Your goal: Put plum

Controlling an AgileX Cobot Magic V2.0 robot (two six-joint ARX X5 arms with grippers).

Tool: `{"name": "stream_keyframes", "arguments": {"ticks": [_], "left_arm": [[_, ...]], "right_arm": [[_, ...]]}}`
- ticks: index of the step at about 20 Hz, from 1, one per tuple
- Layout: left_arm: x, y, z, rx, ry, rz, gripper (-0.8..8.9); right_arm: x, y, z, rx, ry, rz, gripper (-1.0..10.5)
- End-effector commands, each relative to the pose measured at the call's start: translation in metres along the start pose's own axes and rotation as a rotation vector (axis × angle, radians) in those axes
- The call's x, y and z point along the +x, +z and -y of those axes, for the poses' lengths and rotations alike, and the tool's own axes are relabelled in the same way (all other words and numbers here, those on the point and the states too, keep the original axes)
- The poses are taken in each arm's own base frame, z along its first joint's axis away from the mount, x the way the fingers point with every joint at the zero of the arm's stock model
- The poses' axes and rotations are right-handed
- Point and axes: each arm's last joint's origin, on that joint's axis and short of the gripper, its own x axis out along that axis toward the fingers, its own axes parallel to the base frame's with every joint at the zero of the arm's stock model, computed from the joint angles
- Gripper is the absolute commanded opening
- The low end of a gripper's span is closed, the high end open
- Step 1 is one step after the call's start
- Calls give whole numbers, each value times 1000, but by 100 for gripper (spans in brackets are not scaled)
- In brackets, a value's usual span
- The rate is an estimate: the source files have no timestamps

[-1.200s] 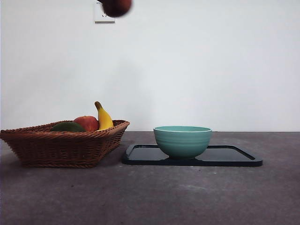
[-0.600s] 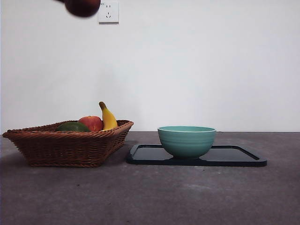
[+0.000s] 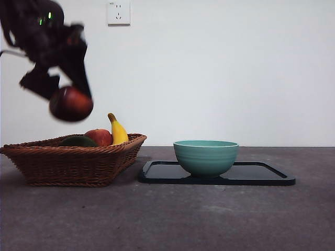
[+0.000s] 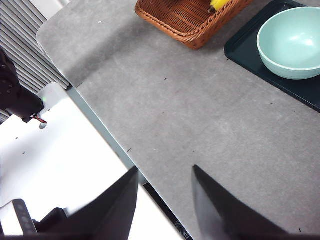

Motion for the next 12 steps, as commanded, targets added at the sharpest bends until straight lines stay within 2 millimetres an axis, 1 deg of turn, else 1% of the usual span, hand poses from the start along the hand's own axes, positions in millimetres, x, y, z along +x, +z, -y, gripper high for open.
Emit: {"name": "stream_keyframes", "arguments": {"ticks": [1, 4, 7, 12], "left_arm": [[14, 0, -8, -9, 42, 23, 216], [28, -2, -16, -26, 131, 62, 216], [44, -4, -17, -29, 217, 87, 216], [73, -11, -7, -5, 309, 106, 215]], "right_arm": [[0, 3, -1, -25, 6, 14, 172], [0, 3, -1, -26, 6, 17, 172], [0, 3, -1, -27, 6, 18, 172], [0, 6, -1, -42, 6, 44, 172]]}}
